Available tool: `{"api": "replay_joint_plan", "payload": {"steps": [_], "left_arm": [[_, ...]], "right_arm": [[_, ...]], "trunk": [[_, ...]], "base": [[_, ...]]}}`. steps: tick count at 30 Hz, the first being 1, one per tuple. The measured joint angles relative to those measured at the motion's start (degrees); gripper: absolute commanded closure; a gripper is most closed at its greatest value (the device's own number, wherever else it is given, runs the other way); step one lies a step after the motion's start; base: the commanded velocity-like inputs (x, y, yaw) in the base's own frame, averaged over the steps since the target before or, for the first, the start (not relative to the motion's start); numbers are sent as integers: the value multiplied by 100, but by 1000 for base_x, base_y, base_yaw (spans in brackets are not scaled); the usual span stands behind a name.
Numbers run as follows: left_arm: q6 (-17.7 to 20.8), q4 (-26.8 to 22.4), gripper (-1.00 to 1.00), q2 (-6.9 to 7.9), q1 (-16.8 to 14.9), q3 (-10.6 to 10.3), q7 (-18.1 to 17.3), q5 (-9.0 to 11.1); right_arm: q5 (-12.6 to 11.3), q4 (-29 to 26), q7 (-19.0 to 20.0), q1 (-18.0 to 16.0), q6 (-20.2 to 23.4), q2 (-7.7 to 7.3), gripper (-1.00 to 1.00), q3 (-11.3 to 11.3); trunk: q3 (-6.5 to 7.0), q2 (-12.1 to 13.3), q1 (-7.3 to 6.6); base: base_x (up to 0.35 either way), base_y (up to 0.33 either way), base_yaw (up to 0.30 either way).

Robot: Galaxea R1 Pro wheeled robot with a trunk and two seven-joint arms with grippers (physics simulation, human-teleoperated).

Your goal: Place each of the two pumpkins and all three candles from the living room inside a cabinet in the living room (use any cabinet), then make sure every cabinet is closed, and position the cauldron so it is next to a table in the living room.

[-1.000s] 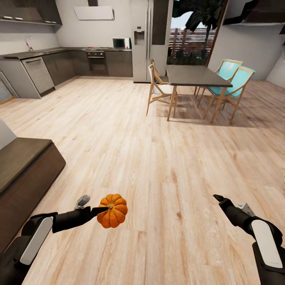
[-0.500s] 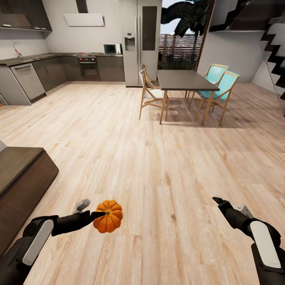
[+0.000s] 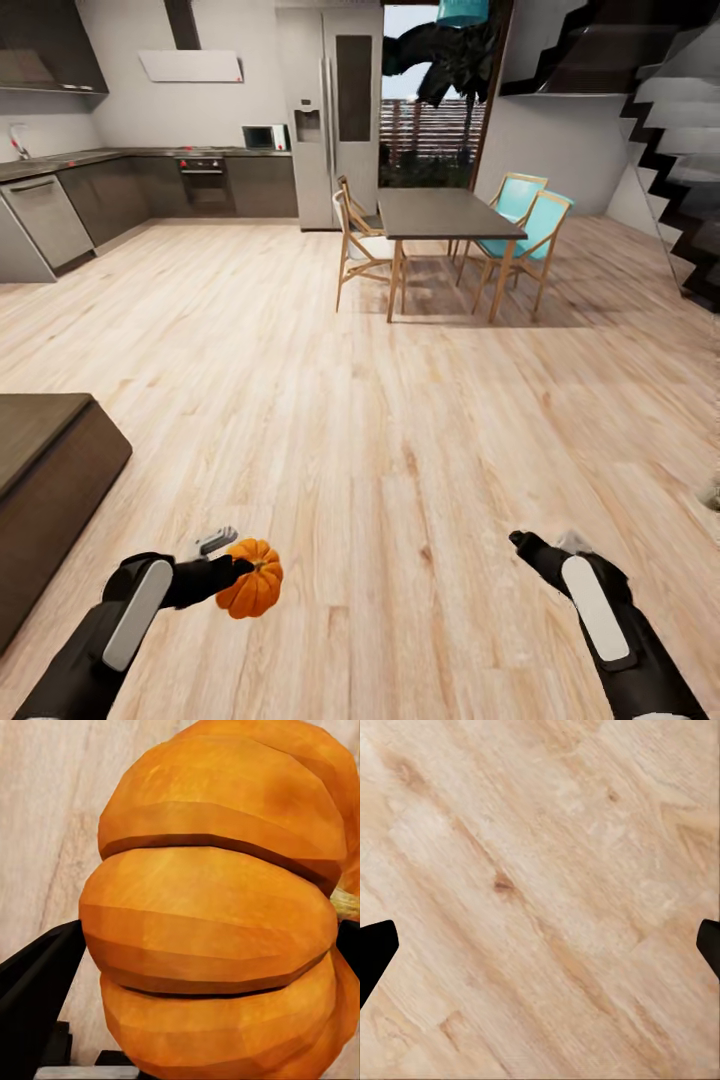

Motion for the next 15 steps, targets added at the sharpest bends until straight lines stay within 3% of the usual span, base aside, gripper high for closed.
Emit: {"api": "replay_joint_plan", "payload": {"steps": [1,5,8,9,12,15], "left_arm": [[-10,105,100,-13,-6,-5,25,-12],[-20,175,100,-40,-8,-105,46,31],[-93,428,100,-55,1,-578,50,62],[-341,719,100,-57,-3,-790,51,39],[-1255,1470,100,-53,-5,-1008,73,-137],[-1970,2221,100,-61,-7,-1056,157,-707]], "right_arm": [[164,-7,-357,-95,28,12,-100,398],[286,17,-724,-155,18,2,-100,961],[382,289,-765,-125,-78,-7,-100,1728],[434,393,-764,-117,-258,-13,-100,2006],[552,665,-532,-101,-993,-20,-100,2329],[608,1415,303,-94,-1426,-4,-100,2442]], "trunk": [[26,40,-22],[131,201,-110],[192,321,-176],[212,361,-198],[267,482,-263],[320,602,-329]], "base": [[0,0,-120],[0,0,-71],[0,0,-13],[0,0,-4],[0,0,-2],[0,0,0]]}}
